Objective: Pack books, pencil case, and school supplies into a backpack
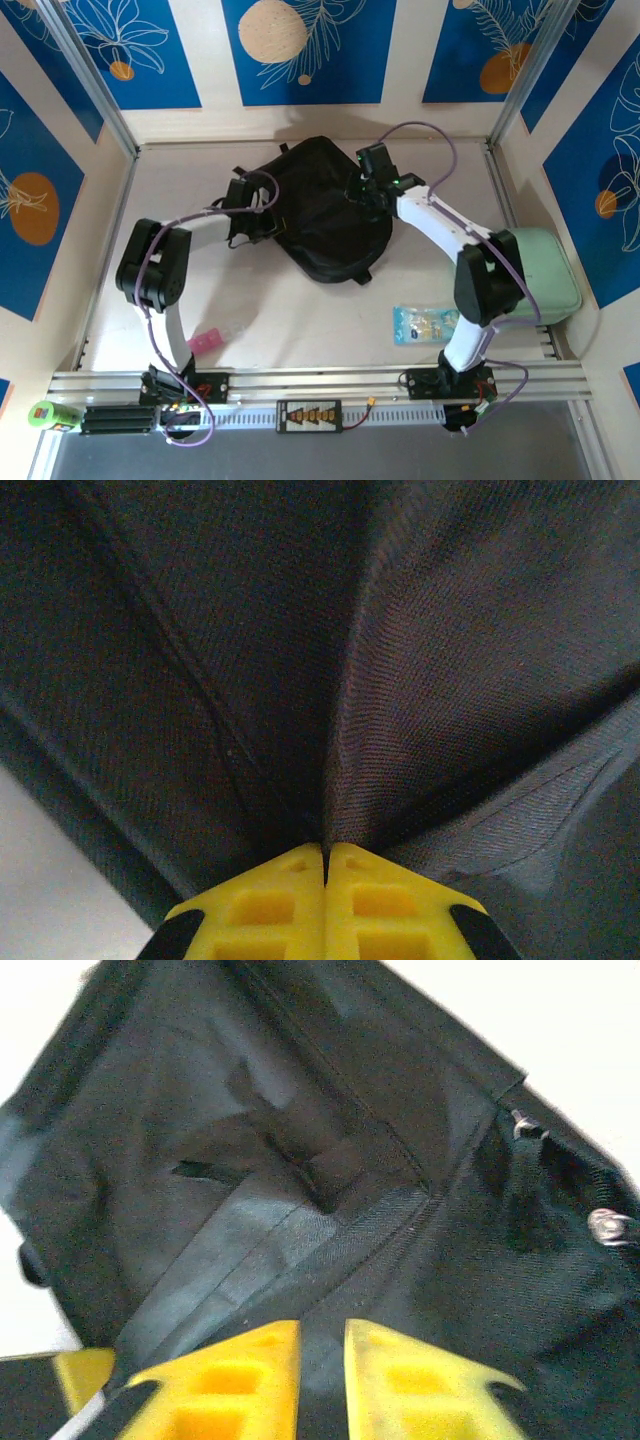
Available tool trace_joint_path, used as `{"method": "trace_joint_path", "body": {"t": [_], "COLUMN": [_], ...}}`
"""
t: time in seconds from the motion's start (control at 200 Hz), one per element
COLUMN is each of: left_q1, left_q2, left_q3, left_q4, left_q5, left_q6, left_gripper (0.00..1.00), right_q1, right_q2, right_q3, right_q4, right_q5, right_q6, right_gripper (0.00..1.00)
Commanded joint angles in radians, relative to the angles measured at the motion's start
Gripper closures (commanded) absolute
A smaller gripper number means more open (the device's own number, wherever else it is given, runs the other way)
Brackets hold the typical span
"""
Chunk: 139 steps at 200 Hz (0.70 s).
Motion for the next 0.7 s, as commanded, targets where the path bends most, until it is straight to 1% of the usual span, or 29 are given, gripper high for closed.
{"method": "trace_joint_path", "body": {"t": [0.0,0.045,0.075,0.15,0.22,0.29,0.35,0.41,0.43,0.495,0.575,0.62,0.69], "left_q1": [0.007,0.008,0.010,0.022,0.047,0.083,0.118,0.151,0.164,0.205,0.252,0.277,0.311], "left_q2": [-0.053,-0.101,-0.138,-0.239,-0.336,-0.432,-0.511,-0.586,-0.609,-0.678,-0.740,-0.763,-0.786], "left_q3": [0.069,0.077,0.078,0.065,0.037,-0.014,-0.074,-0.142,-0.169,-0.262,-0.361,-0.406,-0.465], "left_q4": [-0.149,-0.181,-0.201,-0.254,-0.289,-0.301,-0.293,-0.268,-0.252,-0.201,-0.130,-0.104,-0.065], "left_q5": [-0.108,-0.139,-0.158,-0.219,-0.278,-0.354,-0.448,-0.556,-0.587,-0.676,-0.743,-0.779,-0.825], "left_q6": [0.124,0.139,0.149,0.175,0.196,0.212,0.231,0.240,0.244,0.253,0.254,0.243,0.228], "left_gripper": [0.91,0.85,0.78,0.58,0.41,0.27,0.13,0.02,0.00,0.00,0.00,0.00,0.00], "right_q1": [-0.012,-0.016,-0.023,-0.056,-0.086,-0.104,-0.121,-0.149,-0.160,-0.201,-0.248,-0.278,-0.310], "right_q2": [-0.118,-0.168,-0.203,-0.290,-0.376,-0.463,-0.525,-0.578,-0.592,-0.626,-0.660,-0.676,-0.696], "right_q3": [-0.053,-0.076,-0.092,-0.141,-0.214,-0.308,-0.385,-0.453,-0.475,-0.531,-0.603,-0.643,-0.719], "right_q4": [-0.005,-0.009,-0.012,-0.011,0.021,0.077,0.116,0.135,0.139,0.134,0.148,0.166,0.247], "right_q5": [0.021,0.063,0.081,0.112,0.150,0.221,0.278,0.322,0.332,0.366,0.402,0.394,0.369], "right_q6": [-0.026,-0.042,-0.050,-0.059,-0.091,-0.142,-0.174,-0.185,-0.186,-0.166,-0.141,-0.140,-0.169], "right_gripper": [0.64,0.54,0.49,0.37,0.23,0.11,0.00,0.01,0.01,0.01,0.01,0.01,0.01]}}
